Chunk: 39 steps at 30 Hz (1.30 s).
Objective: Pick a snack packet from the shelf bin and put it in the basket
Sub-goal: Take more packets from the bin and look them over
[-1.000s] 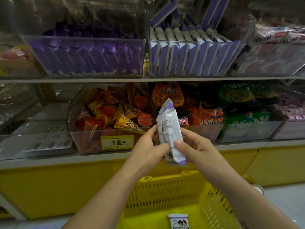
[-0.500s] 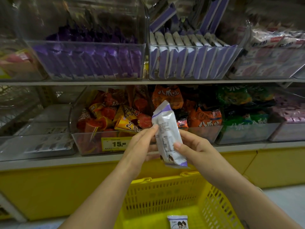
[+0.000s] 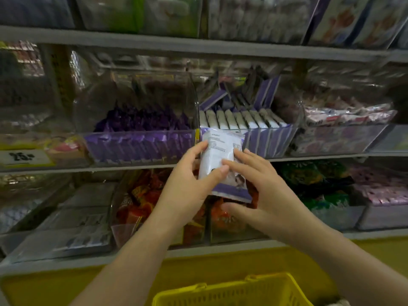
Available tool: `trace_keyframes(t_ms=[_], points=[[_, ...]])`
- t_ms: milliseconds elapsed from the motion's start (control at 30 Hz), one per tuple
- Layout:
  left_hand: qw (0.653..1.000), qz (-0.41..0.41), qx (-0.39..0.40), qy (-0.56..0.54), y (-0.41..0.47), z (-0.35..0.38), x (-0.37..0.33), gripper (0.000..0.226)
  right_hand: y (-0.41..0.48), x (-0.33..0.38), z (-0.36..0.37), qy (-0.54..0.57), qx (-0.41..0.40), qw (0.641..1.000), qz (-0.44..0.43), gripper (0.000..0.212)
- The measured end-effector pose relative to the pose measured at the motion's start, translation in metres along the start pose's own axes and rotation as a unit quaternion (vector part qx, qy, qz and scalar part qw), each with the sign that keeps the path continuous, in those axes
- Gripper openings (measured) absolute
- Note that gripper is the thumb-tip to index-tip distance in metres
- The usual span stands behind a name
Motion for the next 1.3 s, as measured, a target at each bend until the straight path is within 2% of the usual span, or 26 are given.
trace_keyframes(t_ms=[100, 167, 267, 400, 533, 667, 767, 867, 967, 1033, 1067, 1133, 1200, 1300], points=[[0.997, -0.018, 0.019, -0.073, 0.017, 0.012, -0.024, 0.072, 0.02, -0.002, -0.033, -0.067, -0.062, 0.996, -0.009, 0.071], [0.996, -0.026, 0.045, -0.074, 0.026, 0.021, -0.036, 0.085, 0.031, -0.006, -0.049, -0.088, -0.075, 0.993, -0.012, 0.067], [0.997, 0.014, 0.067, 0.025, 0.041, 0.031, -0.057, 0.085, 0.048, -0.017, -0.069, -0.088, -0.111, 0.99, -0.018, 0.057], [0.982, 0.07, 0.125, 0.123, 0.074, 0.048, -0.079, 0.064, 0.071, -0.042, -0.095, -0.053, -0.206, 0.977, 0.016, 0.034], [0.96, 0.118, 0.092, 0.237, 0.124, 0.037, -0.091, 0.046, 0.092, -0.074, -0.105, -0.042, -0.24, 0.966, 0.085, 0.026], [0.889, 0.157, 0.052, 0.427, 0.178, 0.018, -0.094, 0.041, 0.113, -0.094, -0.104, -0.021, -0.24, 0.965, 0.106, 0.021], [0.833, 0.131, 0.06, 0.535, 0.212, 0.014, -0.085, 0.044, 0.124, -0.107, -0.102, -0.024, -0.244, 0.959, 0.139, 0.022], [0.798, 0.107, 0.113, 0.582, 0.239, 0.023, -0.068, 0.049, 0.134, -0.121, -0.097, -0.02, -0.236, 0.956, 0.173, 0.036], [0.754, 0.098, 0.145, 0.633, 0.259, 0.03, -0.057, 0.052, 0.14, -0.13, -0.098, -0.029, -0.247, 0.955, 0.159, 0.059], [0.732, 0.082, 0.156, 0.658, 0.269, 0.031, -0.052, 0.044, 0.142, -0.131, -0.099, -0.05, -0.254, 0.957, 0.135, 0.08], [0.723, 0.081, 0.155, 0.669, 0.272, 0.031, -0.052, 0.033, 0.144, -0.133, -0.1, -0.055, -0.257, 0.956, 0.129, 0.081], [0.725, 0.092, 0.133, 0.669, 0.28, 0.026, -0.055, 0.013, 0.148, -0.138, -0.102, -0.055, -0.257, 0.956, 0.133, 0.067], [0.748, 0.09, 0.094, 0.651, 0.284, 0.012, -0.063, 0.016, 0.152, -0.145, -0.103, -0.047, -0.265, 0.952, 0.144, 0.05], [0.763, 0.102, 0.058, 0.635, 0.287, -0.009, -0.07, 0.015, 0.155, -0.149, -0.107, -0.029, -0.297, 0.944, 0.14, 0.04]])
Point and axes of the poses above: each hand's wrist, its own y-axis towards the middle knuckle, its own z-axis out of the palm, x = y × z, the point moved 6 cm from there along y, towards the middle knuckle, and after that the axes turned 15 degrees about -y, right-handed, at the moved point
